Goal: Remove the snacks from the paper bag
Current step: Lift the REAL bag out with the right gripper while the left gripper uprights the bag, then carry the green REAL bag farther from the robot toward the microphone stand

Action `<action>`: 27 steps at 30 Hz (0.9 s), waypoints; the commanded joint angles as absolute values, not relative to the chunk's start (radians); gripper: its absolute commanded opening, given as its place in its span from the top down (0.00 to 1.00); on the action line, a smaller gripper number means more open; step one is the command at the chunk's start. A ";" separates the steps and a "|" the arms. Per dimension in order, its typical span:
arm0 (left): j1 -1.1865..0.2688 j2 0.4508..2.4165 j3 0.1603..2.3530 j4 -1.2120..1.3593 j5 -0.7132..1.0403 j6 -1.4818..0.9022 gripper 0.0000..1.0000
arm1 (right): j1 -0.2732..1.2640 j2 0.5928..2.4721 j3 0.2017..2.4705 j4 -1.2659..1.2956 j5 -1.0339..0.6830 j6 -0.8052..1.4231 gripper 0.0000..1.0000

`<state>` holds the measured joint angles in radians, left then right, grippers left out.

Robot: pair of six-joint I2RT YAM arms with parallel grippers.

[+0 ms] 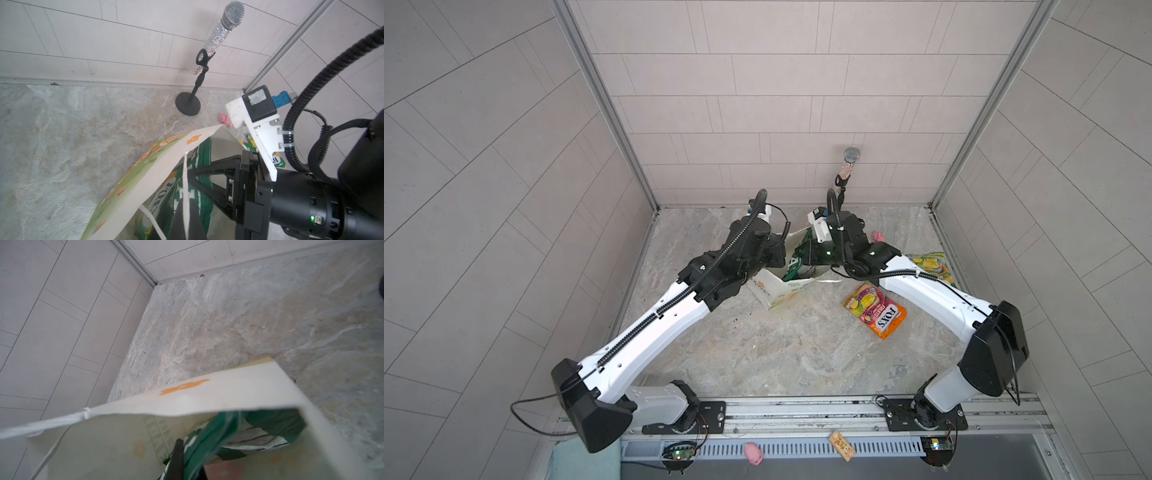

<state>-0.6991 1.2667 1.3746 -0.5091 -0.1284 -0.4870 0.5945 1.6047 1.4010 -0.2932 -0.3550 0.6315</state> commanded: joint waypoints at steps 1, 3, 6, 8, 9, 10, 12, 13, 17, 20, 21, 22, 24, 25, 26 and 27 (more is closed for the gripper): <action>-0.662 1.222 1.413 -0.566 -0.123 -0.430 1.00 | 0.600 1.652 1.506 -0.303 -0.422 0.611 1.00; -0.644 1.214 1.420 -0.583 -0.130 -0.417 1.00 | 0.606 1.688 1.562 -0.317 -0.446 0.608 1.00; -0.613 1.198 1.425 -0.606 -0.136 -0.409 1.00 | 0.616 1.728 1.645 -0.334 -0.470 0.604 1.00; -0.597 1.186 1.428 -0.621 -0.152 -0.402 1.00 | 0.621 1.747 1.697 -0.355 -0.475 0.597 1.00; -0.587 1.181 1.430 -0.628 -0.161 -0.395 1.00 | 0.621 1.755 1.723 -0.371 -0.474 0.592 1.00; -0.580 1.174 1.430 -0.633 -0.170 -0.389 1.00 | 0.621 1.761 1.746 -0.383 -0.474 0.587 1.00; -0.562 1.164 1.429 -0.642 -0.178 -0.376 1.00 | 0.622 1.776 1.794 -0.401 -0.477 0.579 1.00; -0.553 1.162 1.430 -0.647 -0.175 -0.372 1.00 | 0.622 1.781 1.813 -0.409 -0.481 0.577 1.00; -0.531 1.154 1.426 -0.650 -0.158 -0.353 1.00 | 0.621 1.821 1.896 -0.418 -0.540 0.581 1.00; -0.529 1.153 1.419 -0.640 -0.123 -0.352 1.00 | 0.621 1.842 1.963 -0.447 -0.567 0.579 1.00; -0.530 1.151 1.415 -0.633 -0.108 -0.356 1.00 | 0.621 1.844 1.981 -0.461 -0.567 0.575 1.00; -0.530 1.151 1.413 -0.630 -0.098 -0.361 1.00 | 0.621 1.841 1.998 -0.474 -0.566 0.568 1.00; -0.530 1.150 1.410 -0.628 -0.088 -0.367 1.00 | 0.621 1.828 2.016 -0.493 -0.562 0.554 1.00; -0.530 1.148 1.408 -0.627 -0.090 -0.368 1.00 | 0.619 1.816 2.021 -0.494 -0.561 0.553 1.00; -0.530 1.146 1.406 -0.629 -0.094 -0.370 1.00 | 0.616 1.803 2.026 -0.494 -0.565 0.552 1.00; -0.529 1.143 1.403 -0.630 -0.103 -0.371 1.00 | 0.614 1.792 2.030 -0.494 -0.568 0.552 1.00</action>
